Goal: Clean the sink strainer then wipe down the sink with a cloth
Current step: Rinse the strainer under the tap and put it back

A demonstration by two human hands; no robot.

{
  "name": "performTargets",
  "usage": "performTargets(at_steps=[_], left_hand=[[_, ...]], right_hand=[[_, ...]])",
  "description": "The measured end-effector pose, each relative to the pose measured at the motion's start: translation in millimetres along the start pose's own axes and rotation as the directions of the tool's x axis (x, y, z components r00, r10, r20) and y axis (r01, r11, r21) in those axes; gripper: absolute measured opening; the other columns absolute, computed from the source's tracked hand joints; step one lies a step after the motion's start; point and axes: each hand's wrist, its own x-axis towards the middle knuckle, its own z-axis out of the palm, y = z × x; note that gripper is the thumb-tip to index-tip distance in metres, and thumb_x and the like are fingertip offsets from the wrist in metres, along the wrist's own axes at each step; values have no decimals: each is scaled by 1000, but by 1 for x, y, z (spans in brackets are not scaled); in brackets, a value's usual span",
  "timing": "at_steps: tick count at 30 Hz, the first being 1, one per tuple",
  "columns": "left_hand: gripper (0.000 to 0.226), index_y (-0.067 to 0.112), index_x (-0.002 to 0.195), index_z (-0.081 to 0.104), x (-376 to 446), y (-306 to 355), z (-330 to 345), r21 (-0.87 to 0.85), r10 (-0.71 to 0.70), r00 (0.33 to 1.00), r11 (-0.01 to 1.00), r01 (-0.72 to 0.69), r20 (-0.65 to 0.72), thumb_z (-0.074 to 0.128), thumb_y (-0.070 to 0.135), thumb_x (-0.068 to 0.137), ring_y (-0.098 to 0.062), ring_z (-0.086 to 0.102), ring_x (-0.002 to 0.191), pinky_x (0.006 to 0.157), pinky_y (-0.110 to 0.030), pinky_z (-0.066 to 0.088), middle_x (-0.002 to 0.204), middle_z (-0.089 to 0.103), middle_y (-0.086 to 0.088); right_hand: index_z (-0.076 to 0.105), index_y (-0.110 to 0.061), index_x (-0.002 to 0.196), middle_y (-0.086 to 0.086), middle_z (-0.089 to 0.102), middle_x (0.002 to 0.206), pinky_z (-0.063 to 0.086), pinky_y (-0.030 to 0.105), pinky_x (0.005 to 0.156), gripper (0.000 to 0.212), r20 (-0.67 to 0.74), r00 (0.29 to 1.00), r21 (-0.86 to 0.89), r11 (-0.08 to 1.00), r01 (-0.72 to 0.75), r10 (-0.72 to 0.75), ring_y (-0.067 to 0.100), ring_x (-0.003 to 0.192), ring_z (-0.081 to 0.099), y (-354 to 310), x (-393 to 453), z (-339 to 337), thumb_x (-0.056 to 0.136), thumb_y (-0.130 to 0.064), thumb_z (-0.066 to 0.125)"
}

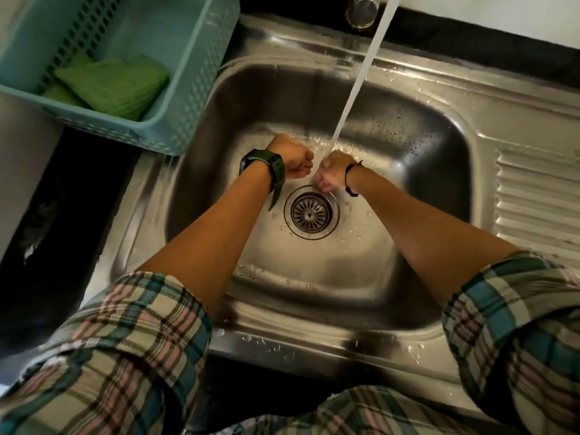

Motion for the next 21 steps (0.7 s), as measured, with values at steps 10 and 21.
performTargets(at_steps=[10,21], left_hand=[[15,-5,96,63,4,-2,2,156,19,999,988,-12,-47,55,-4,84,-22,64,70,68,-28,56,89,64,-17],[8,-2,82,63,1,9,1,210,69,997,976,-60,-35,55,-5,81,-19,60,62,71,-31,55,69,61,-10]], right_hand=[[54,9,114,23,61,105,58,29,74,41,409,909,6,996,-88,78,33,100,61,-42,-28,-54,86,21,26],[60,2,113,25,61,119,50,34,91,37,409,912,-183,979,90,-7,30,106,62,-59,-46,-67,86,16,40]])
